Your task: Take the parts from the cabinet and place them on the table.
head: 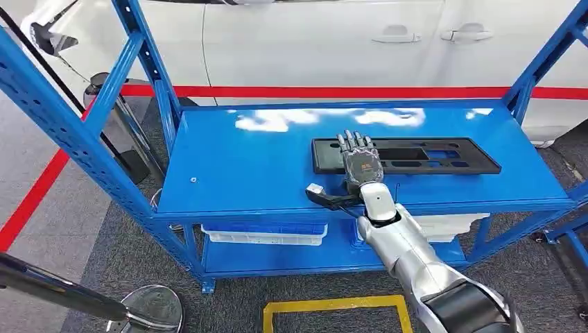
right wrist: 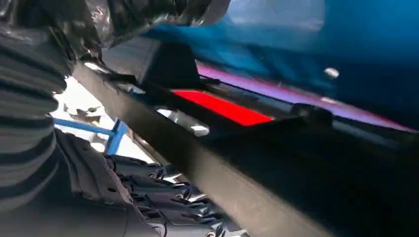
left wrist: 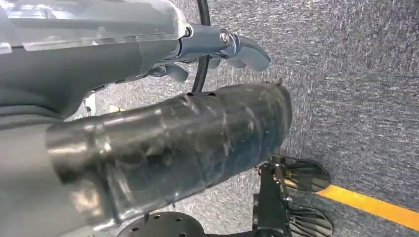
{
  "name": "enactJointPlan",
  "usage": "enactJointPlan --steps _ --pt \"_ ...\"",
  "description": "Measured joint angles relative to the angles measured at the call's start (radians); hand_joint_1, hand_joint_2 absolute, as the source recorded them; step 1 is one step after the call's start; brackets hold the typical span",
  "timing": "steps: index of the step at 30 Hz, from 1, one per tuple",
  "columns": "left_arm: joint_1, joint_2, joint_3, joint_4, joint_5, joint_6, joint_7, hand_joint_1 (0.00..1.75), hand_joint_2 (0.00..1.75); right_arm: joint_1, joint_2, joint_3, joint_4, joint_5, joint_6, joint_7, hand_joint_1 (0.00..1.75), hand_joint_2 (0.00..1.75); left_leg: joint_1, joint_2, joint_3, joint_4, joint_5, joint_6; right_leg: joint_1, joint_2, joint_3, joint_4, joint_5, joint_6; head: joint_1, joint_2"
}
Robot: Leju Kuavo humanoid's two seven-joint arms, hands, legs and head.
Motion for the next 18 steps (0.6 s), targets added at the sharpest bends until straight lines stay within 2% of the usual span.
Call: enactJointPlan --steps 7,11,12,13,14,18 --pt "-0.022 0.0 -0.016 0.0 0.014 0.002 0.02 0.0 0.0 -0.046 0.02 0.0 0.054 0.031 0.129 0.021 0.0 1.75 0.0 0.0 0.005 0.0 0.0 0.0 0.0 0.0 0.005 0.0 0.0 0.0 0.0 0.0" --pt "-0.025 0.0 -0.016 0.0 0.015 0.003 0.021 0.0 0.0 -0.055 0.027 0.0 0.065 0.035 0.136 0.021 0.0 1.75 0.0 0.0 0.007 0.0 0.0 0.0 0.0 0.0 0.007 0.0 0.0 0.0 0.0 0.0" --pt "-0.026 0.0 -0.016 0.0 0.016 0.003 0.021 0.0 0.0 -0.056 0.028 0.0 0.068 0.035 0.136 0.021 0.09 1.75 0.0 0.0 0.007 0.0 0.0 0.0 0.0 0.0 0.007 0.0 0.0 0.0 0.0 0.0" --pt "-0.026 0.0 -0.016 0.0 0.015 0.003 0.021 0.0 0.0 -0.057 0.029 0.0 0.07 0.035 0.136 0.021 1.52 1.75 0.0 0.0 0.007 0.0 0.0 0.0 0.0 0.0 0.007 0.0 0.0 0.0 0.0 0.0" --pt "-0.026 0.0 -0.016 0.0 0.016 0.003 0.021 0.0 0.0 -0.058 0.031 0.0 0.073 0.035 0.139 0.022 1.73 1.75 0.0 0.0 0.008 0.0 0.0 0.0 0.0 0.0 0.008 0.0 0.0 0.0 0.0 0.0" --pt "-0.028 0.0 -0.017 0.0 0.027 0.012 0.031 0.0 0.0 -0.057 0.036 0.0 0.081 0.04 0.182 0.049 1.75 1.75 0.0 0.001 0.008 0.0 0.0 0.0 0.0 0.001 0.008 0.0 0.001 0.0 0.0 0.0"
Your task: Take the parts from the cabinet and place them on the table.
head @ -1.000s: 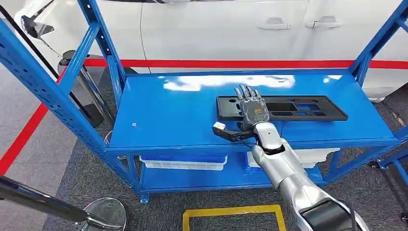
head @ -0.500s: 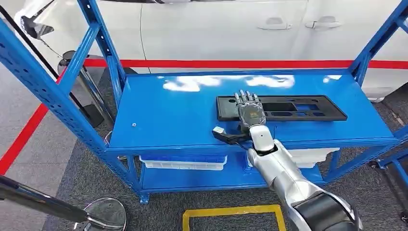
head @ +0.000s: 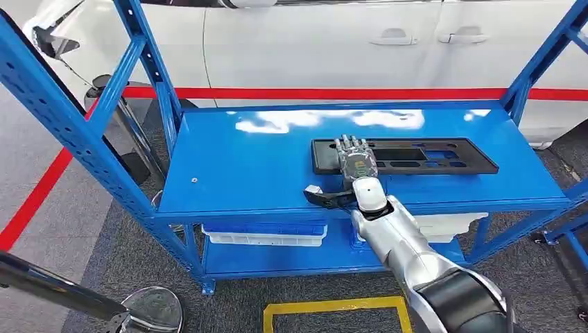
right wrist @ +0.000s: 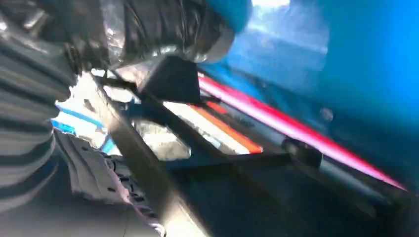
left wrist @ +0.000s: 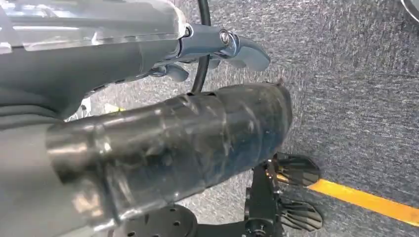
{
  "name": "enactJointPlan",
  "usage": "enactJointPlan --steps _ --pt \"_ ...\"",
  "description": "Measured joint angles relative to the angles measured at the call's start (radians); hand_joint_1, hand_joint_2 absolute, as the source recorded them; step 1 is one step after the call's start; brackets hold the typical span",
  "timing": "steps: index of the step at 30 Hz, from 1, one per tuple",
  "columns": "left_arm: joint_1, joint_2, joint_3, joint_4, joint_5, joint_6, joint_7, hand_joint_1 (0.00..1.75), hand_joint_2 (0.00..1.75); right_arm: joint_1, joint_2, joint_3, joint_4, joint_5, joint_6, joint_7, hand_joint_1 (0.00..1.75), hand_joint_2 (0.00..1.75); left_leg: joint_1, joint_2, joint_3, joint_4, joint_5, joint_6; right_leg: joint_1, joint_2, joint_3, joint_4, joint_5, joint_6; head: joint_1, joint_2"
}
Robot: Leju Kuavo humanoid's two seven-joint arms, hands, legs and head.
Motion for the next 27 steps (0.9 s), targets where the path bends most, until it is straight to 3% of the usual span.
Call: enactJointPlan --steps 17,27 --pt "-0.004 0.0 -0.002 0.0 0.028 0.008 0.009 0.0 0.0 0.002 0.031 -0.009 0.006 -0.003 0.018 -0.012 1.75 1.75 0.0 0.0 0.0 0.0 0.0 0.0 0.0 0.0 0.0 0.0 0.001 -0.001 0.0 0.0" --pt "0.003 0.0 -0.004 0.0 0.063 -0.05 -0.027 0.0 0.0 0.012 0.04 -0.027 0.006 -0.004 -0.018 -0.038 1.75 1.75 0.0 0.0 0.0 0.0 0.0 0.0 0.0 0.0 0.0 0.0 0.0 -0.001 0.0 0.0"
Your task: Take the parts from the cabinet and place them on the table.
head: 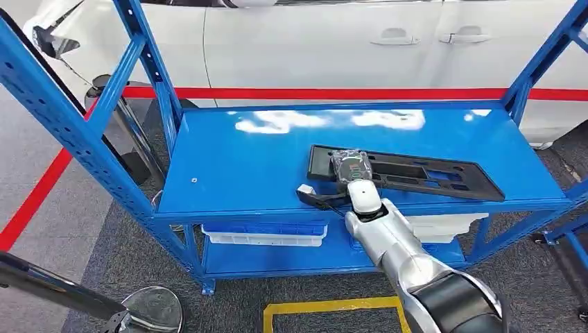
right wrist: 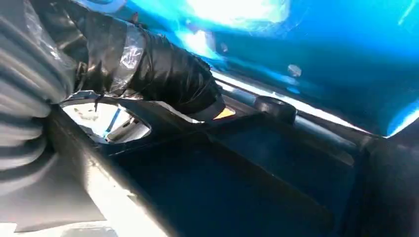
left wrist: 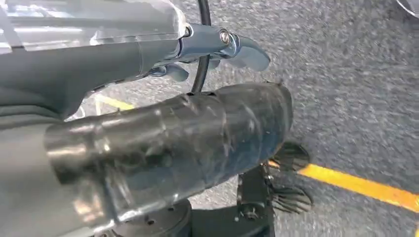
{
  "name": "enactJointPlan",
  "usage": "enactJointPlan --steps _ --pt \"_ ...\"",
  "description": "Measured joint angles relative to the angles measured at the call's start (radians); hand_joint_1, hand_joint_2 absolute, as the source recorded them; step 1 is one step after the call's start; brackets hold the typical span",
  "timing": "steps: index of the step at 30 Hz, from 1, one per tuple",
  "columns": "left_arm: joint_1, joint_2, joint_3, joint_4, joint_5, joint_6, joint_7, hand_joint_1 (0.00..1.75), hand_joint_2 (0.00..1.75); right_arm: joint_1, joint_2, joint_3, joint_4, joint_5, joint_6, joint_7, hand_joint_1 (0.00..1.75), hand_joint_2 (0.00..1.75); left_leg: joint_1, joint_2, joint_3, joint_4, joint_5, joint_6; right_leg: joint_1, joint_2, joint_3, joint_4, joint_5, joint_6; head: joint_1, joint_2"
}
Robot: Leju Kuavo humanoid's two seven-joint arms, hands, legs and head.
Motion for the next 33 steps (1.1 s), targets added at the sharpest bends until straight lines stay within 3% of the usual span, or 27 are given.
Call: enactJointPlan --steps 1,7,19,21,24,27,33 --pt "0.002 0.0 0.0 0.0 0.01 -0.008 -0.003 0.0 1.75 0.002 0.0 -0.001 -0.001 -0.002 -0.006 -0.009 1.75 1.75 0.0 0.0 0.0 0.0 0.0 0.0 0.0 0.0 0.0 0.0 0.0 0.0 0.0 0.0" --pt "0.014 0.002 0.0 0.0 0.062 -0.027 -0.006 0.0 1.75 0.02 0.002 -0.007 -0.009 -0.005 -0.045 -0.048 1.75 1.75 0.0 0.002 0.0 0.0 0.0 0.0 0.0 0.002 0.0 0.0 0.0 0.0 0.0 0.0" --pt "0.027 0.004 0.0 0.0 0.051 0.022 0.003 0.0 1.75 0.035 0.016 -0.01 -0.024 -0.011 -0.056 -0.065 1.75 1.75 0.0 0.002 0.0 0.0 0.0 0.0 0.003 0.002 0.0 0.0 0.001 -0.001 0.0 0.0" --pt "0.028 0.004 -0.002 0.0 0.041 0.034 -0.002 0.0 1.75 0.038 0.017 -0.01 -0.025 -0.011 -0.078 -0.069 1.75 1.75 0.0 0.002 0.0 0.0 0.0 0.0 0.003 0.002 0.0 0.0 0.001 -0.001 0.0 0.0" --pt "0.034 0.004 -0.005 0.0 0.045 0.066 -0.022 0.0 1.75 0.048 0.018 -0.01 -0.048 -0.005 -0.175 -0.099 1.75 1.75 0.0 0.002 -0.002 0.0 0.0 -0.001 0.003 0.002 -0.002 0.0 0.001 -0.001 0.0 0.0" --pt "0.048 0.006 -0.019 0.0 0.041 0.083 -0.026 0.0 1.75 0.059 0.024 -0.01 -0.126 0.003 -0.244 -0.127 1.75 1.75 0.0 0.002 -0.007 0.0 0.002 -0.001 0.002 0.002 -0.008 0.001 0.003 -0.002 0.0 0.0" --pt "0.072 0.013 -0.022 0.0 0.039 0.097 -0.039 0.0 1.75 0.075 0.02 -0.01 -0.462 0.049 -0.272 -0.139 1.75 1.75 0.0 0.001 -0.015 0.001 0.004 -0.004 0.003 0.001 -0.016 0.001 0.003 -0.001 0.0 0.0"
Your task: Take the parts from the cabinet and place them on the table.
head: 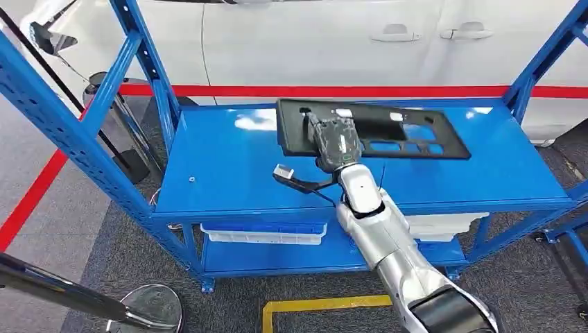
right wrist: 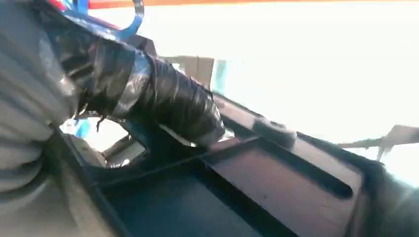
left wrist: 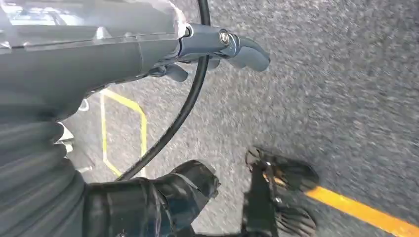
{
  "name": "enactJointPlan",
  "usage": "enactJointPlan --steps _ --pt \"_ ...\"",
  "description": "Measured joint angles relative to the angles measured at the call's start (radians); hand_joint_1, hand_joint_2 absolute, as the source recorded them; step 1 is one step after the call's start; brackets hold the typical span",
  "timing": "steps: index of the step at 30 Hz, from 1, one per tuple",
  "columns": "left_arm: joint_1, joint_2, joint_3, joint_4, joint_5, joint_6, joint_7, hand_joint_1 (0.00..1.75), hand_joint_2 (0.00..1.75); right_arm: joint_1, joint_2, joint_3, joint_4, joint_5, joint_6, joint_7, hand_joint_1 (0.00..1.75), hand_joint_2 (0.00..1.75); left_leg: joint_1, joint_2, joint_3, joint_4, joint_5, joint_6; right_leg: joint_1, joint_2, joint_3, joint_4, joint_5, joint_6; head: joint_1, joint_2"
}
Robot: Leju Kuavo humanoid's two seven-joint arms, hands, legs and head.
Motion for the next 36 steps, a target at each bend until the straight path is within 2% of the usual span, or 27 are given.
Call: enactJointPlan --steps 4,8,12,13,14,15,16,17,19,20,21,22,24,25,26,27,28,30,31,32,33,35,36 --pt "0.002 0.0 -0.004 0.0 0.0 0.0 0.001 0.0 1.75 0.008 -0.011 0.0 -0.112 0.005 -0.005 0.0 1.75 1.75 0.0 -0.001 -0.001 0.0 0.0 0.0 0.0 0.0 0.0 0.0 0.0 0.0 0.0 0.0" --pt "0.002 0.002 -0.007 0.0 -0.002 -0.002 0.003 0.0 1.75 0.023 -0.016 0.0 -0.155 0.007 -0.013 -0.002 1.75 1.75 0.0 0.0 -0.001 0.0 0.0 0.0 -0.001 0.0 -0.001 0.0 0.0 0.0 0.0 0.0" --pt "0.005 0.006 -0.021 0.0 -0.008 -0.02 0.01 0.0 1.75 0.024 -0.021 0.013 -0.211 0.019 -0.091 -0.018 1.75 1.75 0.0 -0.001 -0.002 0.0 0.0 0.0 -0.001 0.0 -0.001 0.0 0.0 0.0 0.0 0.0" --pt "0.005 0.008 -0.023 0.0 -0.007 -0.023 0.011 0.0 1.75 0.023 -0.024 0.021 -0.226 0.023 -0.099 -0.014 1.75 1.75 -0.003 -0.001 -0.003 0.003 -0.001 0.002 -0.004 0.0 -0.001 -0.006 0.005 0.003 0.0 0.0" --pt "0.005 0.012 -0.023 0.0 -0.007 -0.026 0.013 0.0 1.75 0.021 -0.025 0.029 -0.237 0.024 -0.106 -0.008 1.75 1.75 -0.004 -0.001 0.0 -0.001 0.008 0.011 -0.005 0.001 0.002 -0.012 0.012 0.009 0.0 0.0" --pt "0.005 0.012 -0.023 0.0 -0.005 -0.029 0.013 0.0 1.75 0.019 -0.029 0.041 -0.248 0.024 -0.111 0.005 1.75 1.75 0.006 0.002 0.007 -0.031 0.022 0.02 0.002 0.002 0.007 -0.02 0.013 0.013 0.0 0.0" --pt "0.003 0.012 -0.023 0.0 -0.003 -0.033 0.014 0.0 1.75 0.015 -0.04 0.057 -0.251 0.025 -0.121 0.02 1.75 1.75 0.012 0.007 0.02 -0.049 0.038 0.021 -0.002 -0.001 0.004 -0.013 -0.001 0.016 0.0 0.0" --pt "0.001 0.014 -0.024 0.0 -0.002 -0.038 0.014 0.0 1.75 0.0 -0.054 0.086 -0.252 0.025 -0.133 0.053 1.75 1.75 0.013 0.009 0.02 -0.06 0.043 0.026 -0.005 -0.004 -0.016 0.023 -0.029 0.025 0.0 0.0" --pt "0.001 0.014 -0.026 0.0 -0.002 -0.041 0.014 0.0 1.75 -0.029 -0.083 0.162 -0.249 0.026 -0.154 0.121 1.75 1.75 0.016 0.012 0.013 -0.058 0.044 0.026 -0.02 -0.005 -0.086 0.168 -0.094 0.039 0.0 0.0" --pt "0.001 0.014 -0.028 0.0 -0.002 -0.042 0.014 0.0 1.75 -0.039 -0.104 0.214 -0.246 0.026 -0.162 0.154 1.75 1.75 0.019 0.012 0.011 -0.056 0.043 0.025 -0.029 -0.006 -0.122 0.238 -0.11 0.049 0.0 0.0" --pt "0.001 0.014 -0.03 0.0 -0.002 -0.043 0.014 0.0 1.75 -0.045 -0.116 0.253 -0.243 0.026 -0.163 0.165 1.75 1.75 0.024 0.013 0.01 -0.053 0.042 0.023 -0.037 -0.007 -0.136 0.261 -0.099 0.057 0.0 0.0" --pt "0.0 0.014 -0.032 0.0 -0.002 -0.044 0.014 0.0 1.75 -0.049 -0.128 0.284 -0.239 0.026 -0.163 0.167 1.75 1.75 0.031 0.012 0.01 -0.048 0.039 0.019 -0.044 -0.009 -0.13 0.243 -0.069 0.066 0.0 0.0" --pt "0.0 0.014 -0.034 0.0 -0.002 -0.045 0.015 0.0 1.75 -0.061 -0.142 0.32 -0.232 0.026 -0.164 0.164 1.75 1.75 0.05 0.011 0.004 -0.023 0.023 -0.004 -0.063 -0.02 -0.067 0.095 0.034 0.088 0.0 0.0" --pt "-0.001 0.015 -0.037 0.0 -0.002 -0.045 0.015 0.0 1.75 -0.066 -0.148 0.331 -0.23 0.026 -0.164 0.164 1.75 1.75 0.057 0.01 -0.001 -0.005 0.011 -0.022 -0.067 -0.024 -0.043 0.037 0.037 0.104 0.0 0.0" --pt "-0.001 0.024 -0.039 0.0 -0.002 -0.045 0.015 0.0 1.75 -0.073 -0.152 0.342 -0.226 0.026 -0.164 0.164 1.75 1.75 0.048 0.006 -0.017 0.005 0.007 -0.034 -0.052 -0.022 -0.042 0.048 0.023 0.103 0.008 0.0" --pt "-0.003 0.021 -0.042 0.001 -0.002 -0.047 0.016 0.0 1.75 -0.076 -0.152 0.354 -0.226 0.026 -0.167 0.163 1.75 1.75 0.048 0.006 -0.025 0.017 0.007 -0.039 -0.049 -0.016 -0.054 0.051 0.024 0.084 0.007 0.0" --pt "-0.004 0.021 -0.043 0.002 -0.002 -0.047 0.016 0.0 1.75 -0.076 -0.152 0.362 -0.226 0.026 -0.167 0.161 1.75 1.75 0.048 0.005 -0.028 0.024 0.007 -0.043 -0.056 -0.016 -0.058 0.046 0.014 0.07 0.007 0.0" --pt "-0.003 0.022 -0.045 0.002 -0.002 -0.048 0.016 0.0 1.75 -0.076 -0.158 0.372 -0.222 0.026 -0.167 0.162 1.75 1.75 0.051 0.006 -0.038 0.021 0.015 -0.053 -0.051 -0.015 -0.071 0.056 0.015 0.049 0.007 0.0" --pt "-0.003 0.022 -0.046 0.002 -0.002 -0.048 0.016 0.0 1.75 -0.078 -0.159 0.374 -0.221 0.026 -0.167 0.162 1.75 1.75 0.055 0.007 -0.046 0.028 0.003 -0.055 -0.053 -0.015 -0.077 0.051 0.02 0.035 0.006 0.0" --pt "-0.003 0.022 -0.047 0.002 -0.002 -0.048 0.016 0.0 1.75 -0.081 -0.159 0.377 -0.222 0.026 -0.167 0.16 1.75 1.75 0.054 0.007 -0.056 0.056 -0.027 -0.051 -0.05 -0.014 -0.082 0.051 0.025 0.026 0.006 0.0" --pt "-0.004 0.022 -0.047 0.002 -0.002 -0.048 0.017 0.0 1.75 -0.085 -0.161 0.383 -0.222 0.026 -0.168 0.158 1.75 1.75 0.052 0.006 -0.079 0.113 -0.069 -0.048 -0.047 -0.013 -0.087 0.05 0.03 0.018 0.006 0.0" --pt "-0.006 0.022 -0.048 0.002 -0.002 -0.049 0.017 0.0 1.75 -0.086 -0.162 0.394 -0.221 0.026 -0.167 0.149 1.75 1.75 0.042 0.006 -0.141 0.272 -0.147 -0.043 -0.035 -0.013 -0.098 0.049 0.039 0.004 0.006 0.0" --pt "-0.006 0.022 -0.048 0.002 -0.002 -0.051 0.017 0.0 1.75 -0.086 -0.164 0.403 -0.221 0.026 -0.167 0.145 1.75 1.75 0.038 0.006 -0.16 0.326 -0.163 -0.038 -0.028 -0.013 -0.104 0.049 0.043 -0.001 0.006 0.0"
